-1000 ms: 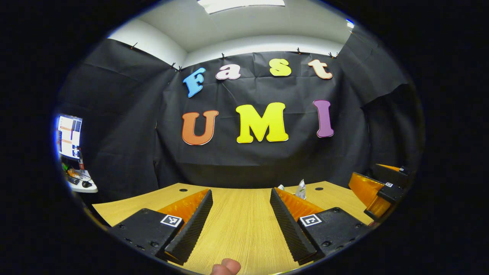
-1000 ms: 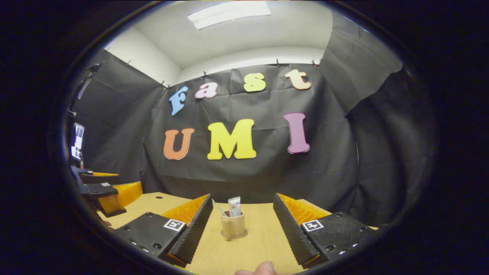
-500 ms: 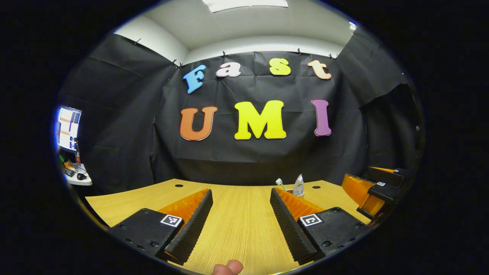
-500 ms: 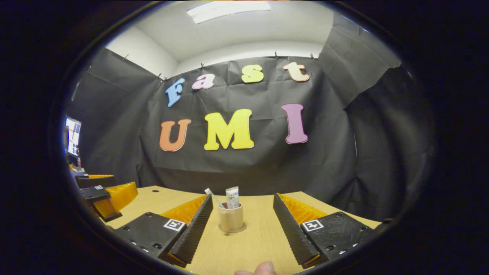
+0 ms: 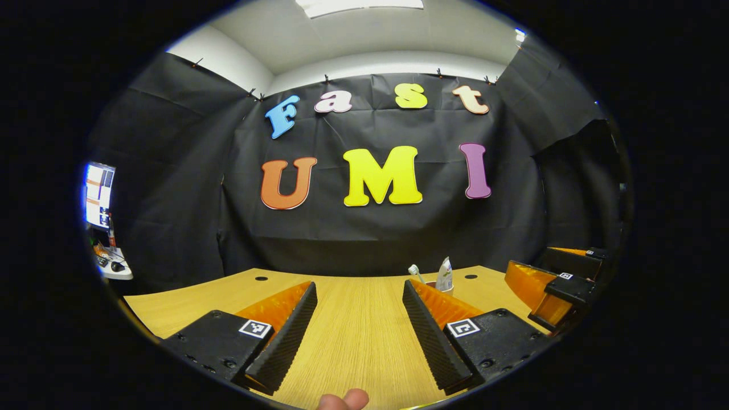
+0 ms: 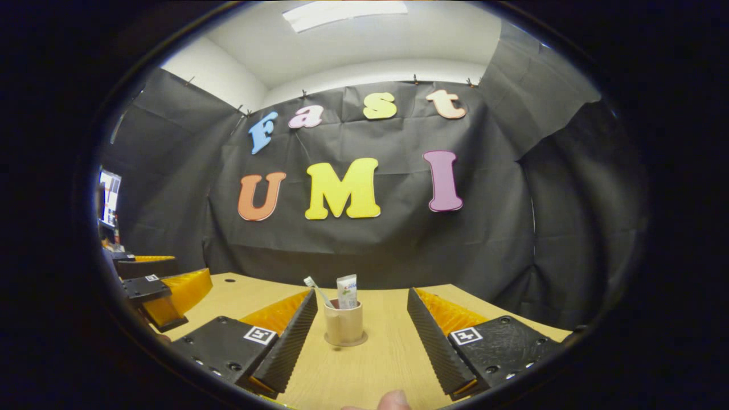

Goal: Put the toothbrush and toothpaste on the desktop into the cup, then pick up the cup and place it on the coaster on the desktop.

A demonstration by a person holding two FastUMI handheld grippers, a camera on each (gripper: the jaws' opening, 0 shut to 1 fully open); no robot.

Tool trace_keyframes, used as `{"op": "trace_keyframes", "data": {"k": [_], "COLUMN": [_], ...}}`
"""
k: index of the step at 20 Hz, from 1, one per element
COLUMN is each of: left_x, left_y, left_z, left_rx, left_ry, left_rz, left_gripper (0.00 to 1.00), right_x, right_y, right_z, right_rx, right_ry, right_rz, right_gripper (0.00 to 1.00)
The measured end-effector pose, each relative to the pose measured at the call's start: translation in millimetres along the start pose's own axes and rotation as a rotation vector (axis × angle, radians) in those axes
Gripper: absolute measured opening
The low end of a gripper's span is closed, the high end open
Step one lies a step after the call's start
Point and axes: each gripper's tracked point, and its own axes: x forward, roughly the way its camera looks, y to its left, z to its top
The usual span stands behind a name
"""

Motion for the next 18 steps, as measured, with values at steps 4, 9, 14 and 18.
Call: {"op": "trace_keyframes", "data": {"k": [4, 9, 14, 18], "left_x": [1.0, -4.5, -3.0, -3.6], "left_y": [-0.9, 0.6, -1.0, -0.5], "left_z": [2.1, 3.4, 2.4, 2.7], "left_rx": [0.004, 0.014, 0.008, -0.014], "left_ry": [-0.009, -0.021, -0.019, -0.020], "left_rz": [-0.004, -0.003, -0.005, -0.009], "left_gripper": [0.96, 0.96, 0.96, 0.96], "right_x": [1.5, 2.2, 3.4, 2.5], "right_y": [1.6, 6.0, 4.4, 4.1], "right_z": [-1.0, -0.5, 1.4, 0.2], "right_rx": [0.011, 0.004, 0.008, 0.003], "right_ry": [0.001, 0.000, -0.006, -0.004], "right_rz": [0.002, 0.012, 0.006, 0.003], "right_gripper": [0.97, 0.97, 0.95, 0.96]}}
